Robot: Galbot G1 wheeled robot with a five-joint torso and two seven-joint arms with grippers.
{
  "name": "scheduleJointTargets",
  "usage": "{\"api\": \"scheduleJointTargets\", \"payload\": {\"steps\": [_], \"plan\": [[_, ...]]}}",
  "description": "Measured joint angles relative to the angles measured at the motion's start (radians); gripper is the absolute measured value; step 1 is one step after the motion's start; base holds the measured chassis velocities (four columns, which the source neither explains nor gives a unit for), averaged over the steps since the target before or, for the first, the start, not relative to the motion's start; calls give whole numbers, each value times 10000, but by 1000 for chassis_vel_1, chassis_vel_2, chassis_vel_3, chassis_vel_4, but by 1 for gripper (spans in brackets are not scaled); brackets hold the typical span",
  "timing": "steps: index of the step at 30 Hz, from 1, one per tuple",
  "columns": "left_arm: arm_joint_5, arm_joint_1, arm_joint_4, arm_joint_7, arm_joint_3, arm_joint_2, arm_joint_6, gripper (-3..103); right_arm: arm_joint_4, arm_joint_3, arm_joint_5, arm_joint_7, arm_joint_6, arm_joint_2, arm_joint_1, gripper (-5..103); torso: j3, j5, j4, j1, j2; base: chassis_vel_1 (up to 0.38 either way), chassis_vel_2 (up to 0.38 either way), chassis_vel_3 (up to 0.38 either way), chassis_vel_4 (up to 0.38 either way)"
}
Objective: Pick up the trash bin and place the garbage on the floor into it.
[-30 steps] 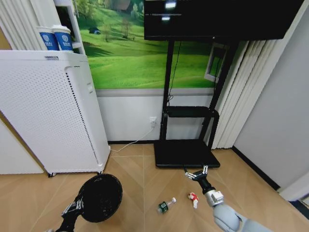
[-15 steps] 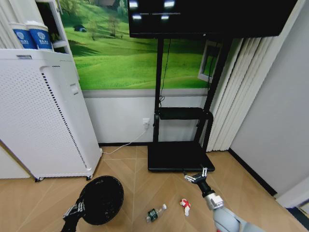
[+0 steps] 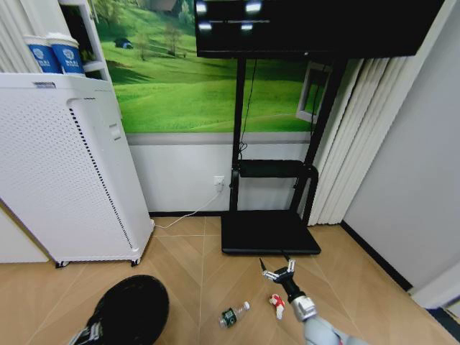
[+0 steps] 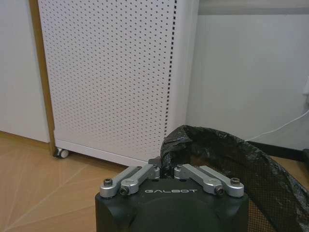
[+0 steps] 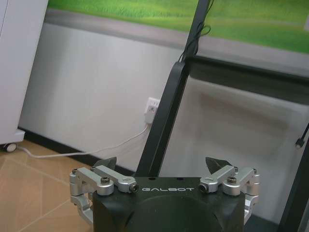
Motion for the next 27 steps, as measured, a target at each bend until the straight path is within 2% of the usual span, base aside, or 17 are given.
{"api": "scheduleJointTargets", "payload": {"steps": [4,6,7,8,10,11,13,14,16,18,20,23,24,26,27], "plan": [[-62,537,353,52,-209,-177,-215,7,-606,-1137,439,98,-356,487,381,100,0,0,2,0,-1,0,0,0,0],[-60,536,442,63,-206,-235,-245,7,-689,-1294,492,110,-407,541,433,100,1,-2,2,0,-1,0,0,0,0],[-20,469,685,105,-124,-385,-326,7,-1078,-2007,590,114,-480,703,737,100,0,-1,4,0,0,0,0,0,0],[-20,469,685,105,-124,-385,-326,7,-1078,-2007,590,114,-480,703,737,100,0,-1,4,0,0,0,0,0,0],[11,330,886,198,1,-541,-389,7,-1606,-3107,685,111,-534,848,1366,100,0,-2,2,0,-1,0,0,0,0],[11,330,886,198,1,-541,-389,7,-1606,-3107,685,111,-534,848,1366,100,0,-2,2,0,-1,0,0,0,0],[-103,146,1121,306,106,-583,-428,7,-2133,-4694,984,112,-544,1046,2465,100,2,1,1,0,0,0,0,0,0],[-103,146,1121,306,106,-583,-428,7,-2133,-4694,984,112,-544,1046,2465,100,2,1,1,0,0,0,0,0,0],[-255,12,1272,408,113,-555,-437,7,-2314,-5593,1276,112,-561,1174,3191,100,1,-3,6,0,0,0,0,0,0],[-333,-58,1341,417,111,-526,-438,7,-2347,-5923,1462,112,-573,1211,3437,100,1,-2,5,0,0,0,0,0,0],[-531,-277,1510,444,96,-421,-438,7,-2292,-6490,2276,63,-676,1226,3784,100,1,-2,4,2,-1,0,0,0,0],[-660,-450,1596,458,110,-365,-436,7,-2424,-6783,2618,-192,-700,1203,3901,100,1,1,0,2,-1,0,0,0,0],[-660,-450,1596,458,110,-365,-436,7,-2424,-6783,2618,-192,-700,1203,3901,100,1,1,0,2,-1,0,0,0,0],[-694,-595,1684,471,171,-336,-425,7,-3037,-6865,1827,-366,-469,1263,4029,100,1,2,-1,2,-1,0,0,0,0],[-694,-595,1684,471,171,-336,-425,7,-3037,-6865,1827,-366,-469,1263,4029,100,1,2,-1,2,-1,0,0,0,0]]}}
